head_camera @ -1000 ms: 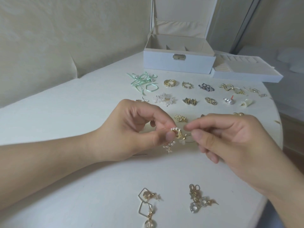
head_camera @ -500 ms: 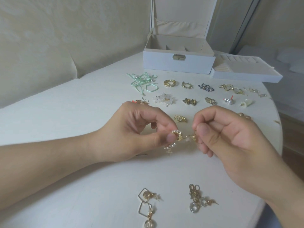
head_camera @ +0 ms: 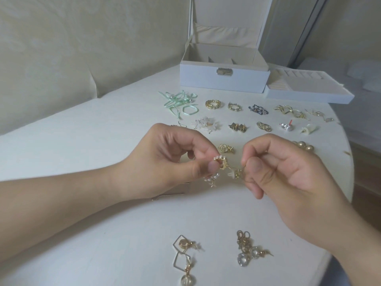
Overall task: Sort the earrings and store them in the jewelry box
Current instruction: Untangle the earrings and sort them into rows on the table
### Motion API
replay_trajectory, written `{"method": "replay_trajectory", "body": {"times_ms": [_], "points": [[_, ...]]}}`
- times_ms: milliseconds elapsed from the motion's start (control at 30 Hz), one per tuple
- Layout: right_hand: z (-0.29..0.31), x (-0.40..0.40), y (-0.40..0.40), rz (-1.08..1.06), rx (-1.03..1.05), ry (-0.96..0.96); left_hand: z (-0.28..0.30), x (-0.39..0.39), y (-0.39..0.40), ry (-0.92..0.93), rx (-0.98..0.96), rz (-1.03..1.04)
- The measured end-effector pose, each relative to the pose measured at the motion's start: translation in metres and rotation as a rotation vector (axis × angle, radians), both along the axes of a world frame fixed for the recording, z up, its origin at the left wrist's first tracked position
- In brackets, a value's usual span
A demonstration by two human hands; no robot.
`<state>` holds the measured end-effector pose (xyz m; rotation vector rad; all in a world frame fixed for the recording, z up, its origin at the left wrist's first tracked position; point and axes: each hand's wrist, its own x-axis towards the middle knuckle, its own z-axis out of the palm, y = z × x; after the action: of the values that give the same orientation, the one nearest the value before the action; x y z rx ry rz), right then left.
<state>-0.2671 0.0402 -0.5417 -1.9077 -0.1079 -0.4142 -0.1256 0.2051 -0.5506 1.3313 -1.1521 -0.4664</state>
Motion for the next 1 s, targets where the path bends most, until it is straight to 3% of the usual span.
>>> {"method": "replay_trajectory", "body": {"times_ms": [233, 467, 800, 1000], "points": [[0.0011, -0.0008, 0.003, 0.025, 0.105, 0.022, -0.0002, 0.0, -0.0001, 0.03, -0.013, -0.013], [0.0014, -0.0048, 0.0032, -0.088, -0.17, 0.026, 0.0003, -0.0002, -0.0001, 0.048, -0.009, -0.039], [0.0004, -0.0066, 0.005, -0.07, -0.114, -0.033, 0.0001, 0.001, 0.0003, 0.119, 0.013, -0.074], [0.0, -0.0057, 0.0031, -0.116, -0.079, -0.115, 0.0024, -0.0007, 0.0002, 0.036, 0.109, -0.123]]}}
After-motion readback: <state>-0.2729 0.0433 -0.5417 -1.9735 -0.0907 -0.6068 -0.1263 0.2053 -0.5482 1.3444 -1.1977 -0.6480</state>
